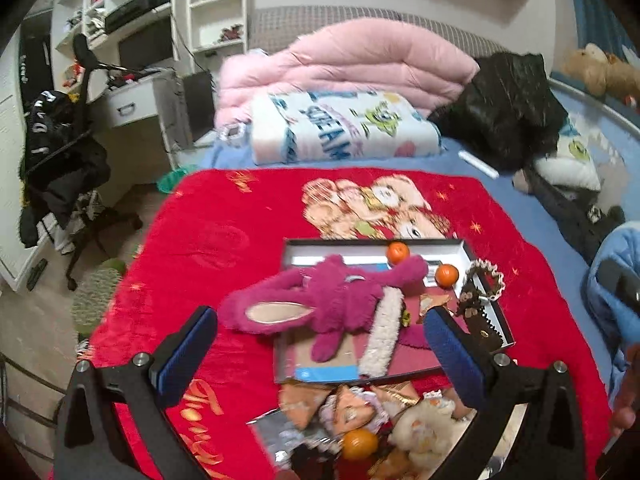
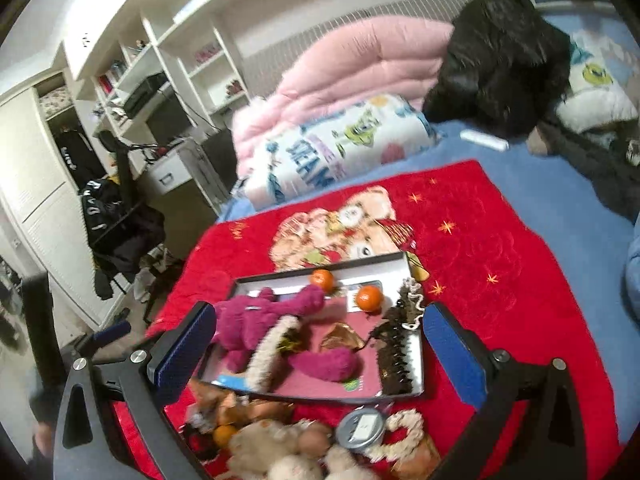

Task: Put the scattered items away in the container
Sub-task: 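Withdraw both tools from the tray back toward the scattered pile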

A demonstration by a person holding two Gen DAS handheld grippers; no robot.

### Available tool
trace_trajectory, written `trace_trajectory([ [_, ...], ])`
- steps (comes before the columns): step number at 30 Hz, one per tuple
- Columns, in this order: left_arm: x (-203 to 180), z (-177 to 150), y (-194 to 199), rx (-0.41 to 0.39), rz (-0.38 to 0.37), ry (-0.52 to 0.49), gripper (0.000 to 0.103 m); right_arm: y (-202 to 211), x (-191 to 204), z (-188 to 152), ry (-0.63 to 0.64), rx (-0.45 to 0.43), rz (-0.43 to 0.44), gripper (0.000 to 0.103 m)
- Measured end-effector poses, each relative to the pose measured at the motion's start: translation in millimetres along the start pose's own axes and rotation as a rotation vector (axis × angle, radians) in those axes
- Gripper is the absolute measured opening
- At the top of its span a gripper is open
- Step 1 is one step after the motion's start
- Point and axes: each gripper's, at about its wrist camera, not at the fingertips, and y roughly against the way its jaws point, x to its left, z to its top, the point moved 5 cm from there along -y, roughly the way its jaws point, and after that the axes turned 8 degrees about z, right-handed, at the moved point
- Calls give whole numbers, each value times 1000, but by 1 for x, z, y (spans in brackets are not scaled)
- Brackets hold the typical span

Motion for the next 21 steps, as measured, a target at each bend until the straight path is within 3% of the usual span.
trace_trajectory([
  [4, 25, -5, 34, -44, 13, 1, 103, 23, 27, -2, 51, -16, 12, 103],
  [8, 49, -39, 51, -39, 32, 5, 103, 45, 54, -2, 110, -68, 22, 103],
  [13, 64, -88, 40, 14, -2, 42, 103, 60, 71, -23, 123, -120, 71, 103],
  [21, 50, -95, 20, 40, -6, 26, 103, 43, 86, -60, 190, -63, 101, 103],
])
